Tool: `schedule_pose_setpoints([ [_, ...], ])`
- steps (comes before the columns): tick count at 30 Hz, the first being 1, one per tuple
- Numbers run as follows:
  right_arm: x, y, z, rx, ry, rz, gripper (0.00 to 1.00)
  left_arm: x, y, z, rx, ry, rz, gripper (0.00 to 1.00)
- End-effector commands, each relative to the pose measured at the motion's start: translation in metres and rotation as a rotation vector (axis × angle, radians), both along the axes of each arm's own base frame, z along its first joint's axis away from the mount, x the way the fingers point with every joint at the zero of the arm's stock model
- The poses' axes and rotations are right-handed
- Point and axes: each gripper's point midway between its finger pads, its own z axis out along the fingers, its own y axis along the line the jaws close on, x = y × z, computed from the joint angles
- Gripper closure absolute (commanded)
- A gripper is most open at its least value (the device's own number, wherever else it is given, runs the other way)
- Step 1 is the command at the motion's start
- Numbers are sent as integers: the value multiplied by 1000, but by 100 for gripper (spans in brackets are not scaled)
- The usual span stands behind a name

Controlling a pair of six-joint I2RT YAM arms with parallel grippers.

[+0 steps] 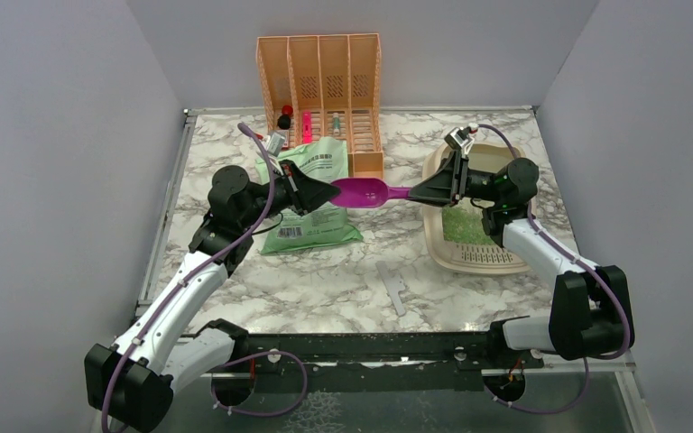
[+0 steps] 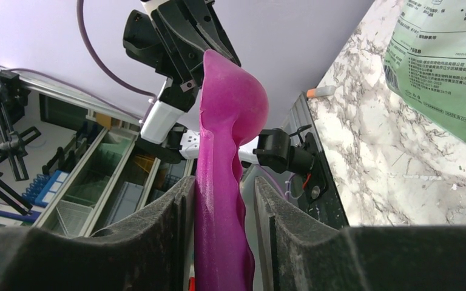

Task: Fill the litter box with clean litter
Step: Pick up the spatula from the center of the board.

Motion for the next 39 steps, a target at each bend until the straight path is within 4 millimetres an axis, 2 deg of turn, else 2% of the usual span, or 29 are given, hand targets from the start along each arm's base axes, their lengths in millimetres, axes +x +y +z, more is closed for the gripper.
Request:
schedule_pose_setpoints([
  [1,-1,1,14,7,-64,-5,53,-4,0,14,-30,-52,-14,100],
  [3,-1,1,14,7,-61,-5,48,-4,0,14,-28,-53,-14,100],
  [9,-4,1,17,4,-74,10,60,-3,1,14,-28,-53,-6,100],
  [15,-5,1,18,4,-78,15,58,-3,0,11,-25,-46,-12,100],
  [21,-6,1,18,3,-80,21,80,-2,0,10,-24,-45,-11,100],
  [27,-5,1,20,3,-77,21,95,0,0,6,-21,-31,-5,100],
  [30,-5,1,20,0,-77,19,99,1,0,4,-19,-26,1,79],
  [34,-2,1,20,-16,-74,7,99,8,7,-2,68,-28,47,44],
  [39,11,2,10,-110,-50,-36,99,24,35,-14,279,-34,200,18],
])
